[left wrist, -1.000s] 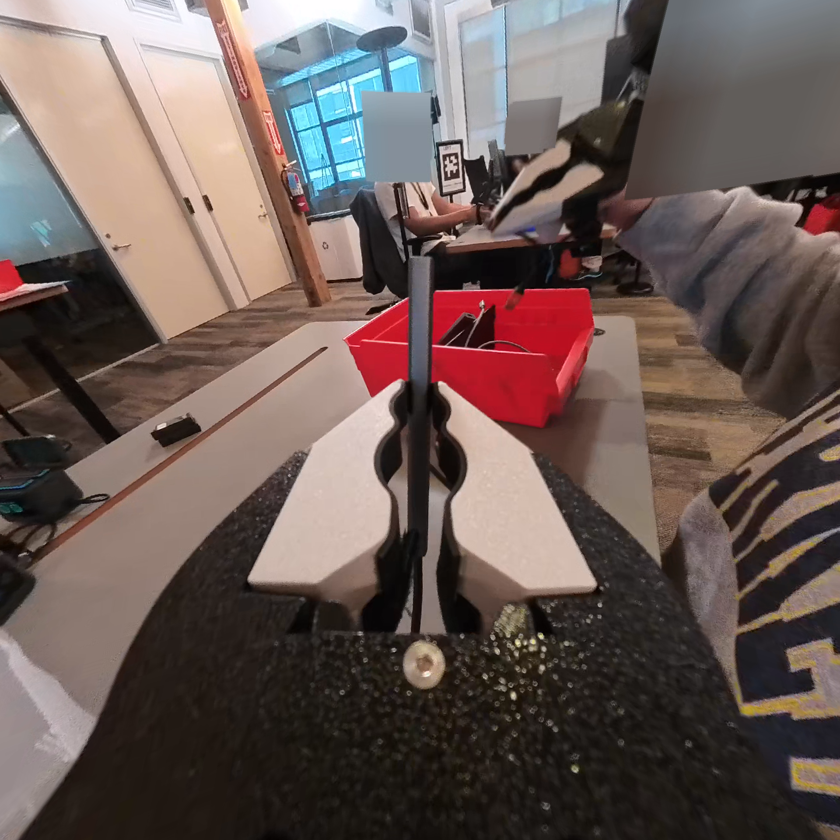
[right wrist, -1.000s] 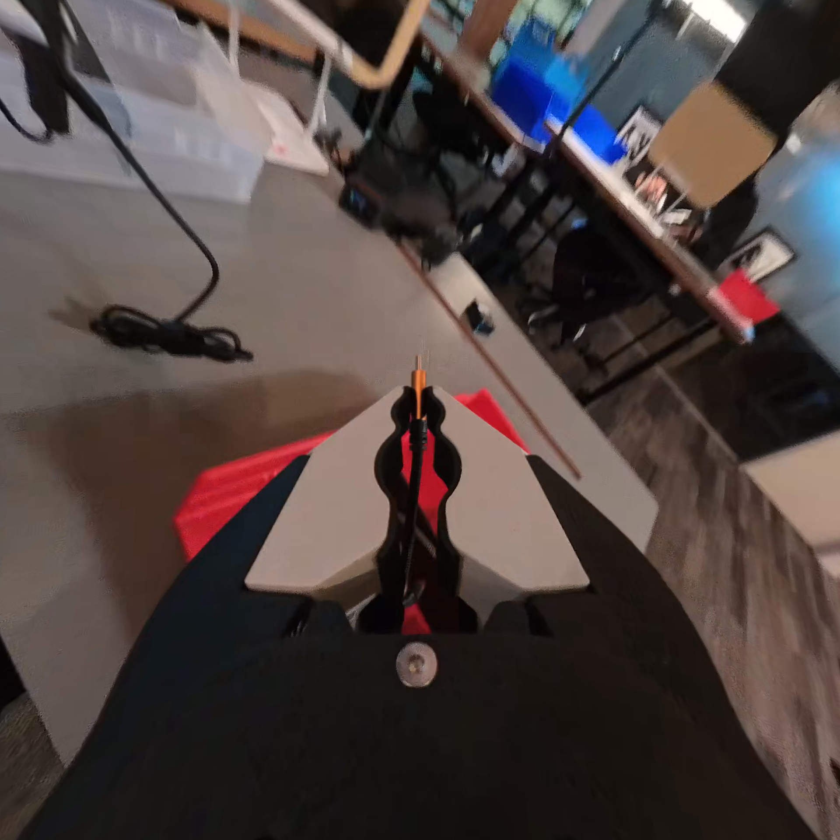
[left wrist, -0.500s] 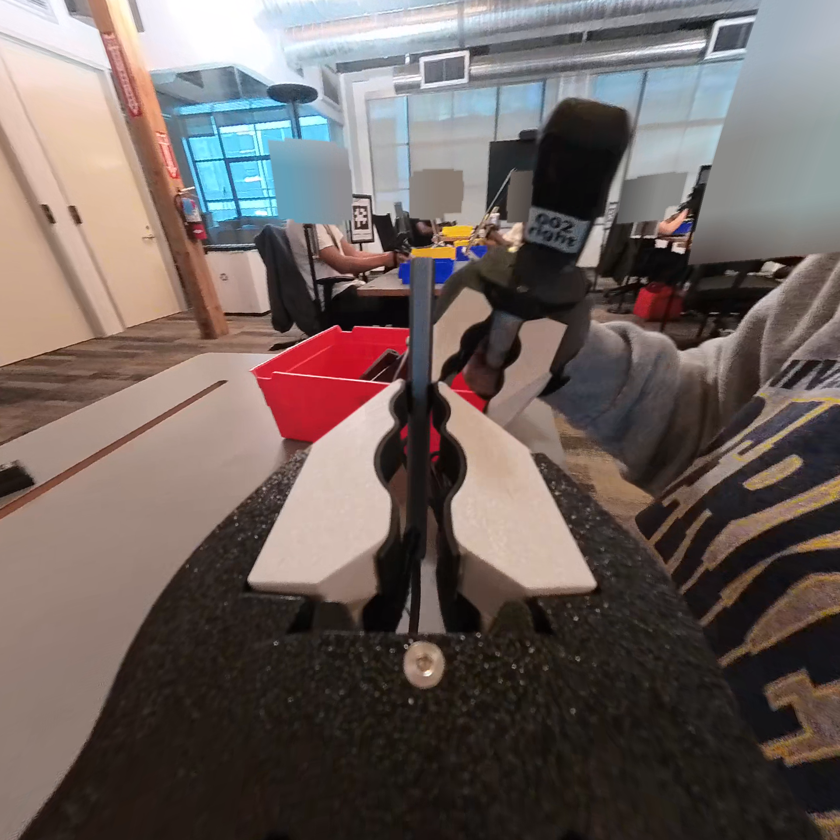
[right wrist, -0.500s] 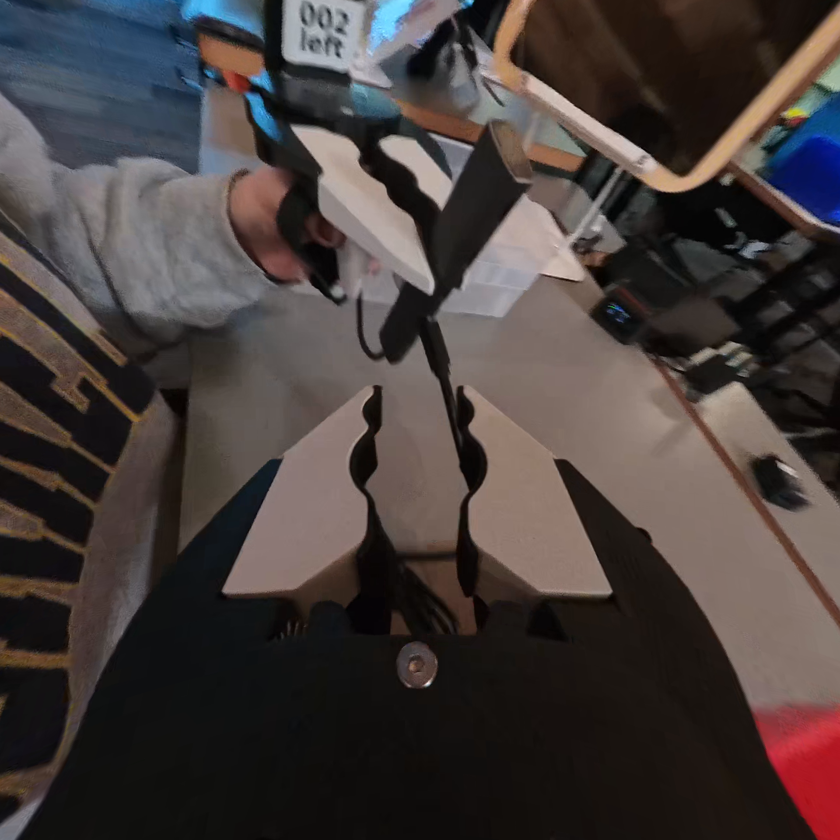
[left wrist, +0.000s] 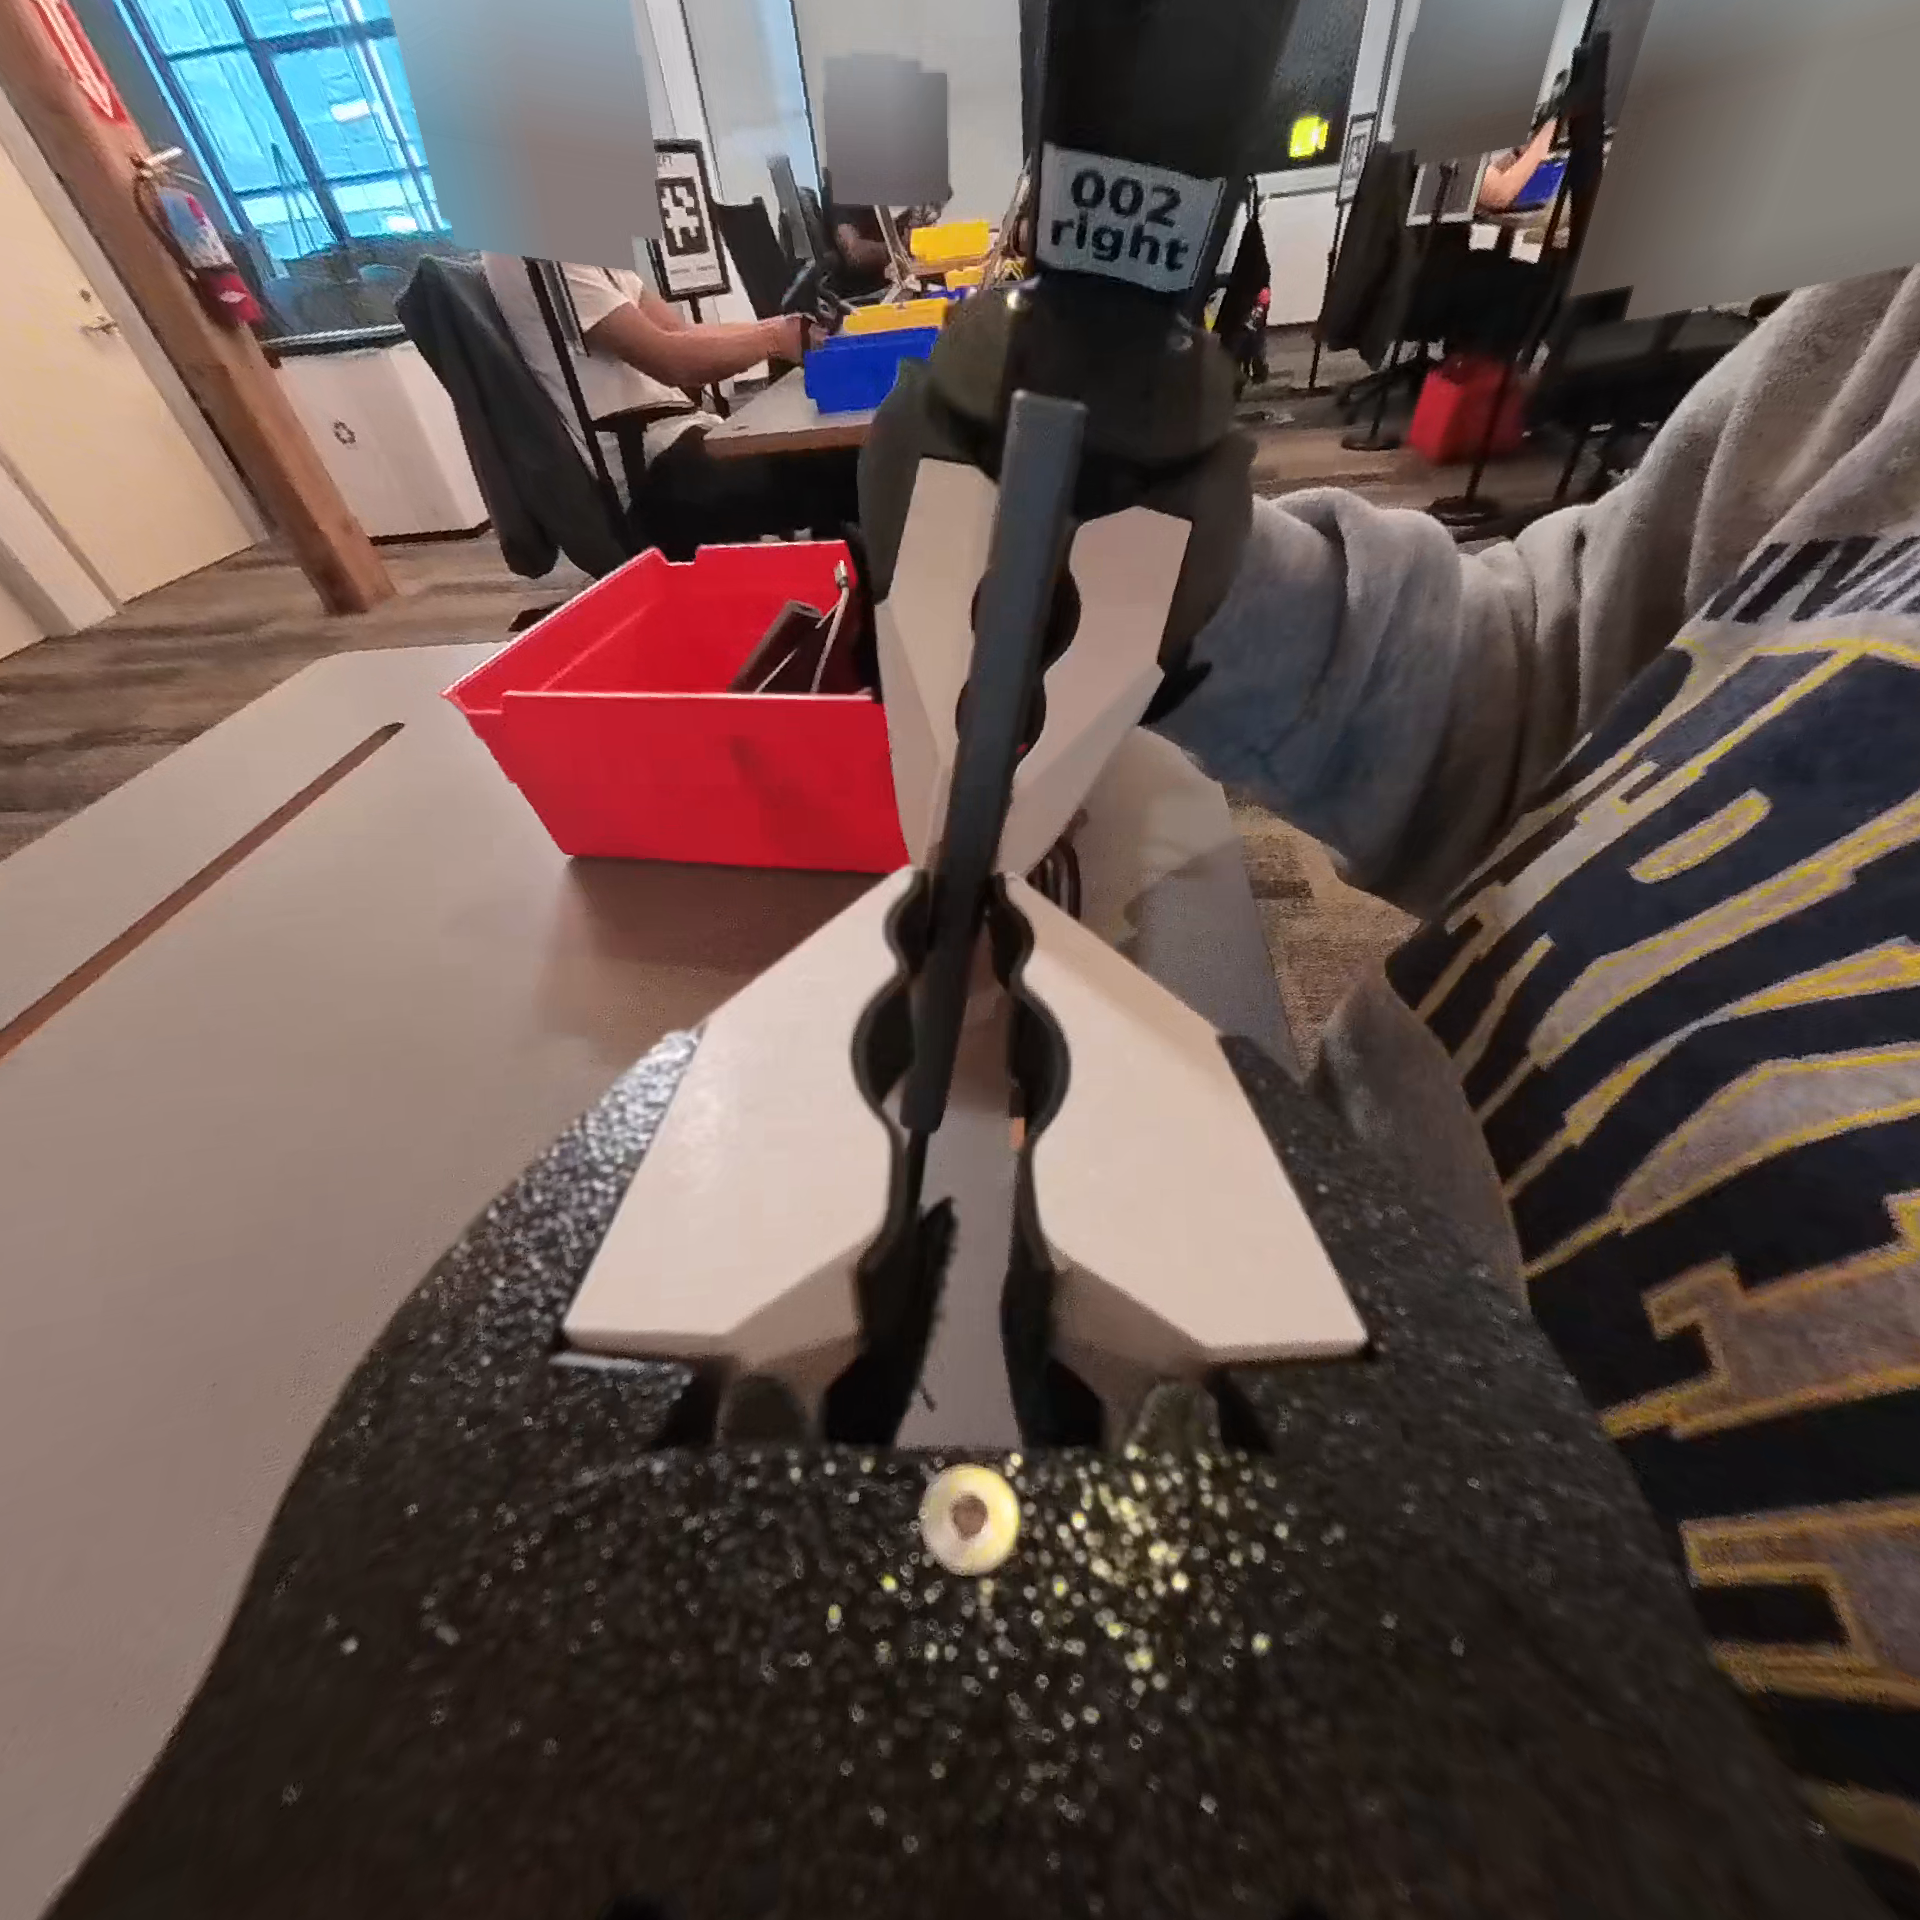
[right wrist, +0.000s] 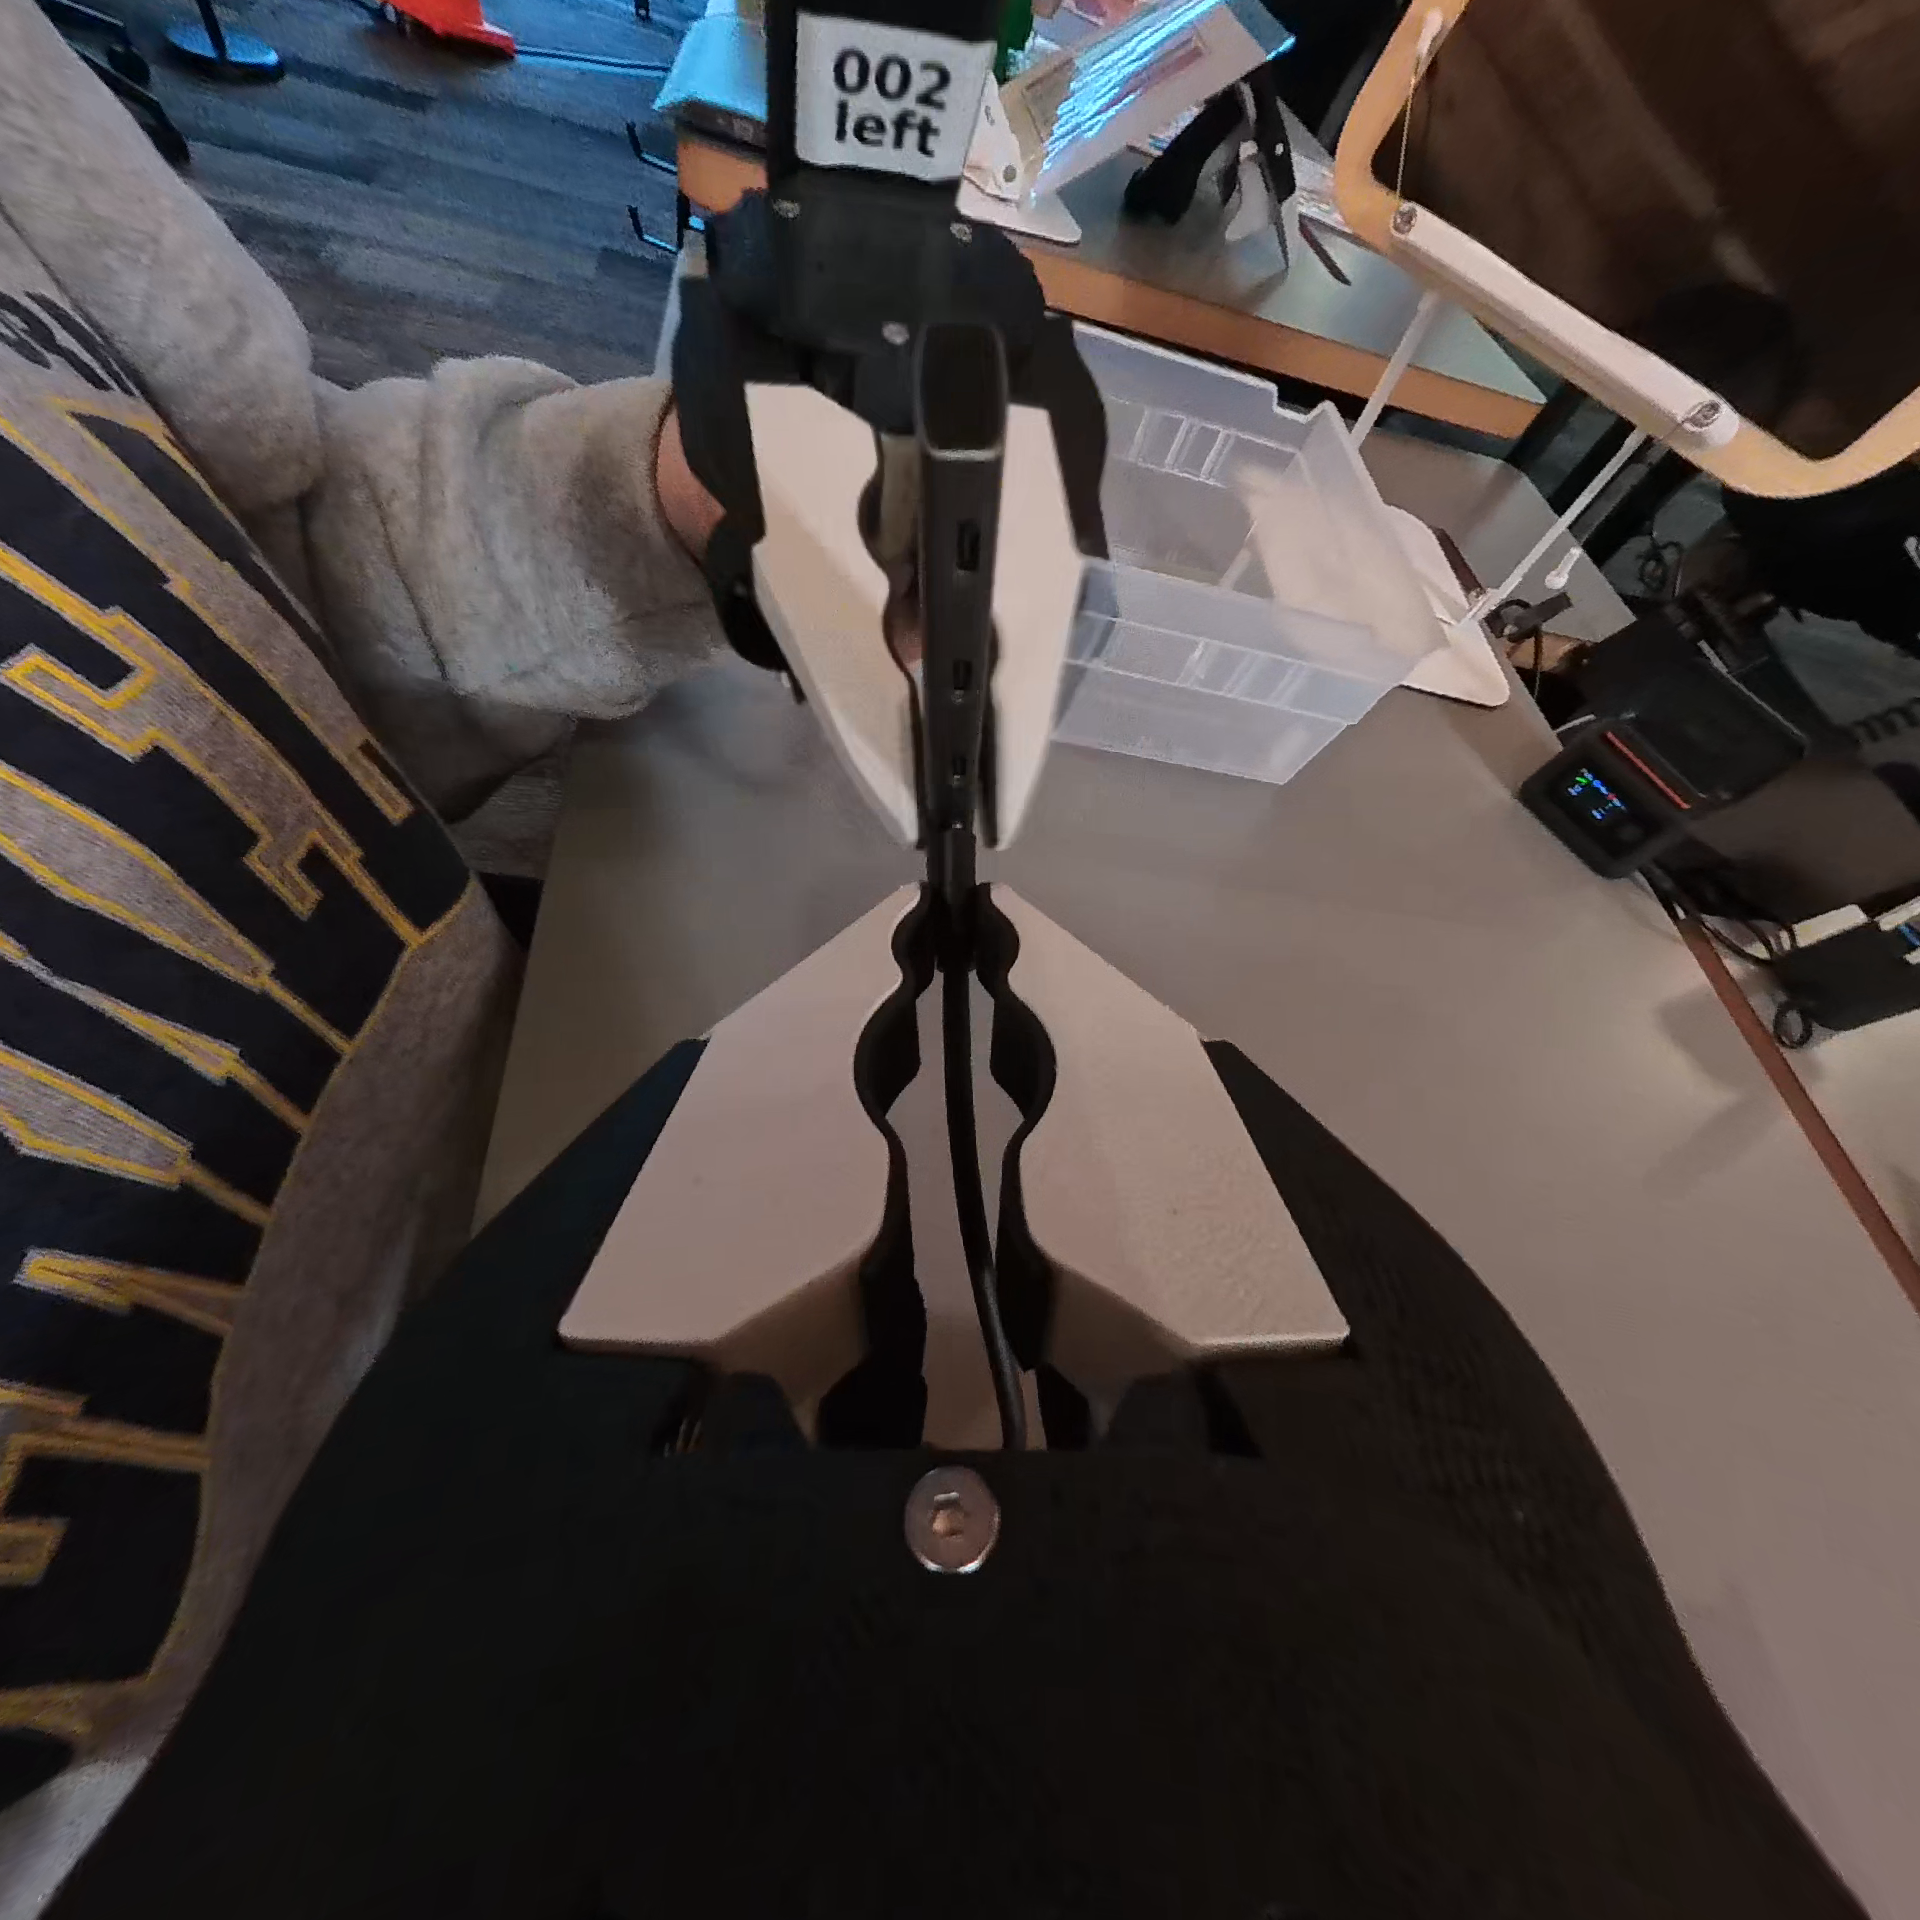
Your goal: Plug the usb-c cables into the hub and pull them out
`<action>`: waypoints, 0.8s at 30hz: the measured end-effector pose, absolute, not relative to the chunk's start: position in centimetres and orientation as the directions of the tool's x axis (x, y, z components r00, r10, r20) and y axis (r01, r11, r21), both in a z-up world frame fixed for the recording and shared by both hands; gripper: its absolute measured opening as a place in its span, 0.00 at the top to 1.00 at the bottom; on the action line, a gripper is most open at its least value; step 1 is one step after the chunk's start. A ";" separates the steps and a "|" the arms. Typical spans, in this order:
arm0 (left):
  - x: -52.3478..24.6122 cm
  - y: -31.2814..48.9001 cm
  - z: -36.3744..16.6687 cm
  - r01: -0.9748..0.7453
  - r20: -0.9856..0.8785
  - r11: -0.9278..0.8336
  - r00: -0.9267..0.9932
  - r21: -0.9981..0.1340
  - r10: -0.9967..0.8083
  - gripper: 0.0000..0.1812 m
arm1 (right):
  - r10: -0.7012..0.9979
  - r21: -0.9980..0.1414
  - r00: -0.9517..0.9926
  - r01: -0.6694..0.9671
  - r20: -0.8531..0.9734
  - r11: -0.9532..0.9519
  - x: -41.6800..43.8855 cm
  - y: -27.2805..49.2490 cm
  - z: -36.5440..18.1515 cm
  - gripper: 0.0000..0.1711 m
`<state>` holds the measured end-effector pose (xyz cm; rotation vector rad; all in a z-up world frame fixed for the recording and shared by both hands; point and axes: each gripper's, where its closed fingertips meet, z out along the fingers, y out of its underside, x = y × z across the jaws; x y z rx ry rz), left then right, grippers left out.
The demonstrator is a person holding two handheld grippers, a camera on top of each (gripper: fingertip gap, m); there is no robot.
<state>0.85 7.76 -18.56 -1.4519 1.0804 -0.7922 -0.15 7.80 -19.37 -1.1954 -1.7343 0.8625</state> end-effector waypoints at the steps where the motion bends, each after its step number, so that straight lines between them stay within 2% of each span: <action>1: 0.9 7.7 -18.6 -0.202 -0.097 0.025 0.355 -0.979 -0.930 0.95 | 0.945 -0.872 -0.201 0.375 0.256 0.316 -0.1 7.7 -19.4 0.97; 6: 1.3 5.0 -18.7 -0.331 -0.136 0.047 0.253 -0.943 -0.958 0.96 | 0.916 -0.870 -0.304 0.339 0.260 0.359 0.7 5.5 -19.3 0.97; 7: 0.4 5.0 -18.6 -0.357 -0.156 0.047 0.283 -0.933 -0.946 0.96 | 0.913 -0.843 -0.280 0.373 0.296 0.387 1.6 6.2 -19.5 0.97; 8: -1.4 5.4 -17.9 -0.347 -0.171 0.043 0.346 -0.937 -0.923 0.96 | 0.917 -0.827 -0.222 0.399 0.333 0.396 2.9 7.6 -19.2 0.97; 11: -5.5 5.4 -14.9 -0.197 -0.134 0.045 0.467 -0.979 -0.874 0.96 | 0.935 -0.891 -0.062 0.287 0.348 0.351 6.8 9.4 -14.0 0.97; 15: -5.1 5.7 -14.6 -0.175 -0.139 0.058 0.496 -0.983 -0.857 0.96 | 0.780 -0.790 0.187 0.304 0.597 0.532 11.6 11.7 -6.2 0.97; 18: -4.3 6.2 -15.1 -0.155 -0.110 0.038 0.490 -0.987 -0.865 0.96 | 0.690 -0.744 0.283 0.321 0.666 0.586 14.2 12.7 -2.5 0.97; 21: -3.4 6.6 -15.6 -0.135 -0.078 0.016 0.472 -0.991 -0.878 0.96 | 0.646 -0.715 0.317 0.406 0.694 0.569 16.1 15.3 -3.6 0.97; 24: -2.6 7.4 -16.3 -0.139 -0.061 -0.008 0.480 -0.990 -0.875 0.96 | 0.650 -0.686 0.295 0.532 0.700 0.497 17.4 18.5 -8.6 0.97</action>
